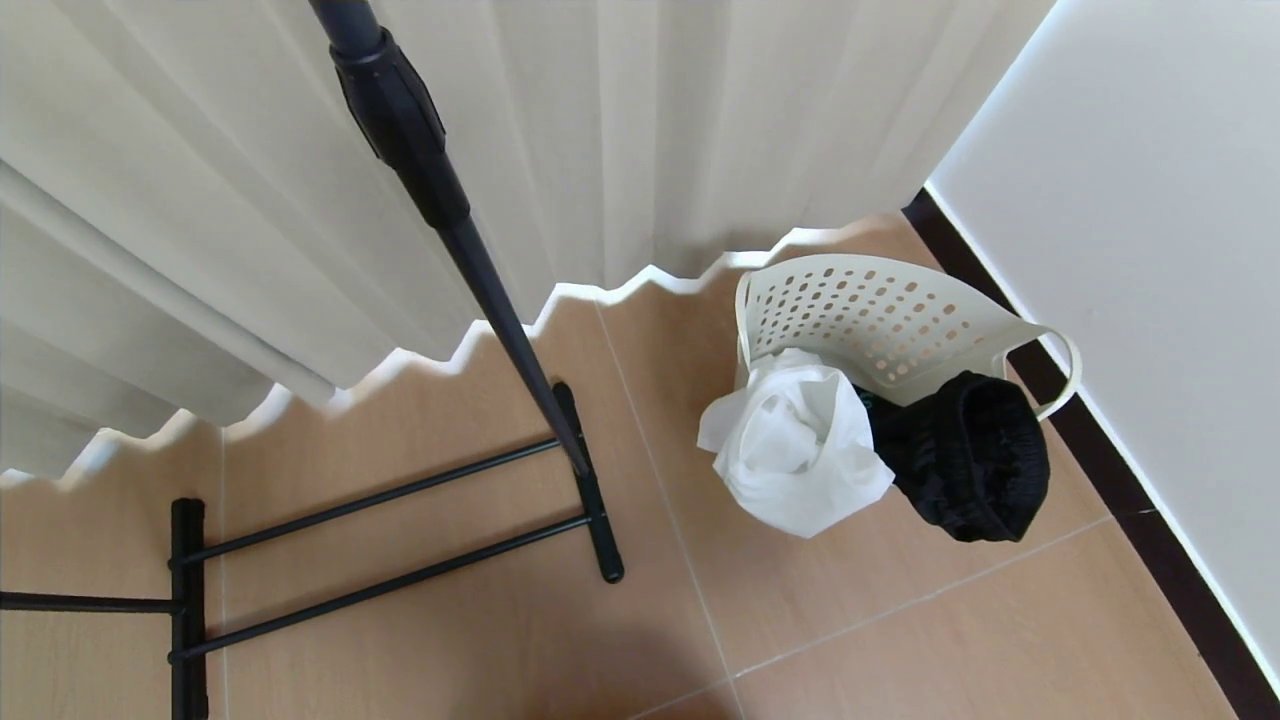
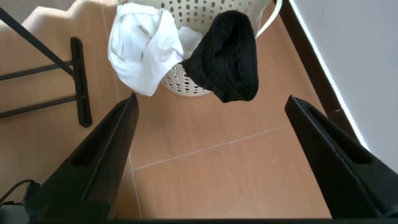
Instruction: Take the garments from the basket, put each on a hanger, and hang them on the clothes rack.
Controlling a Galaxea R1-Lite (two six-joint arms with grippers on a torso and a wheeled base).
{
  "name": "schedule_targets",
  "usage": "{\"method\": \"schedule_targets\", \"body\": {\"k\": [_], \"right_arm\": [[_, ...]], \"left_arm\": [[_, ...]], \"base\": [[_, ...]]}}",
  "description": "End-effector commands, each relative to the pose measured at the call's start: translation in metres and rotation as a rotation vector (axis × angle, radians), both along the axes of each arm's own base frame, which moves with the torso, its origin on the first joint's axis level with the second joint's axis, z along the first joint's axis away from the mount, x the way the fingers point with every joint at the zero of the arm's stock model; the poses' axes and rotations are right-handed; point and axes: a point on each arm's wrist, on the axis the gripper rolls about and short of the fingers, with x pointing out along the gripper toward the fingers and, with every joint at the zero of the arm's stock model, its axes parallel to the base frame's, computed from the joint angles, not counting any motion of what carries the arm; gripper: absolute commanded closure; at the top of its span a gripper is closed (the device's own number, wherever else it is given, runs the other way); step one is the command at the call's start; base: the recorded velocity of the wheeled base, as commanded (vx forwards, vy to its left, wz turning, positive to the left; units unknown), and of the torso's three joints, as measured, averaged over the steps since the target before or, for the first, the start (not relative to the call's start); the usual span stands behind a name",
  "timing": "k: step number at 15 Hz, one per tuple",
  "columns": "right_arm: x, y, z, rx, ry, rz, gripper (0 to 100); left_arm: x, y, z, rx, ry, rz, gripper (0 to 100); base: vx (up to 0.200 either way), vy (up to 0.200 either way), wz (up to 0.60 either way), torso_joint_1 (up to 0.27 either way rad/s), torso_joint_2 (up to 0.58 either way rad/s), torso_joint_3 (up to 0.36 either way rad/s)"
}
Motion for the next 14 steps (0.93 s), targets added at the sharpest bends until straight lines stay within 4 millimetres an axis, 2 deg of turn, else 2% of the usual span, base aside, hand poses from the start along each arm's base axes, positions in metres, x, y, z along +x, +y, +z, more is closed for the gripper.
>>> {"method": "schedule_targets", "body": {"k": [1,2,3,5,7,9,12,14], "right_arm": [[0.000,0.000,0.001,-0.002,-0.001,-0.001,0],[0.002,0.000,0.001,-0.008,0.034,0.016,0],[0.014,0.001,0.004,-0.035,0.165,0.095,0],[0.051,0.006,0.026,-0.055,0.339,0.252,0],[0.099,0.020,0.042,-0.098,0.455,0.332,0],[0.143,0.033,0.049,-0.265,0.538,0.401,0],[0.239,0.057,0.056,-0.564,0.555,0.504,0],[0.298,0.076,0.045,-0.697,0.552,0.561,0]], "left_arm": [[0.000,0.000,0.000,0.000,0.000,-0.001,0],[0.000,0.000,0.000,-0.002,0.000,0.002,0],[0.000,0.000,0.000,0.000,0.000,0.002,0],[0.000,0.000,0.000,0.001,0.000,0.004,0],[0.000,0.000,0.000,0.000,0.000,0.004,0],[0.000,0.000,0.000,0.000,0.000,0.004,0],[0.000,0.000,0.000,0.000,0.000,0.004,0],[0.000,0.000,0.000,0.000,0.000,0.004,0]], "base": [[0.000,0.000,0.00,-0.002,0.00,-0.198],[0.000,0.000,0.00,0.002,0.00,-0.173],[0.000,0.000,0.00,0.002,0.00,-0.105],[0.000,0.000,0.00,0.000,0.00,0.000],[0.000,0.000,0.00,0.000,0.00,0.000],[0.000,0.000,0.00,0.000,0.00,0.000],[0.000,0.000,0.00,0.000,0.00,0.000],[0.000,0.000,0.00,0.000,0.00,0.000]]}}
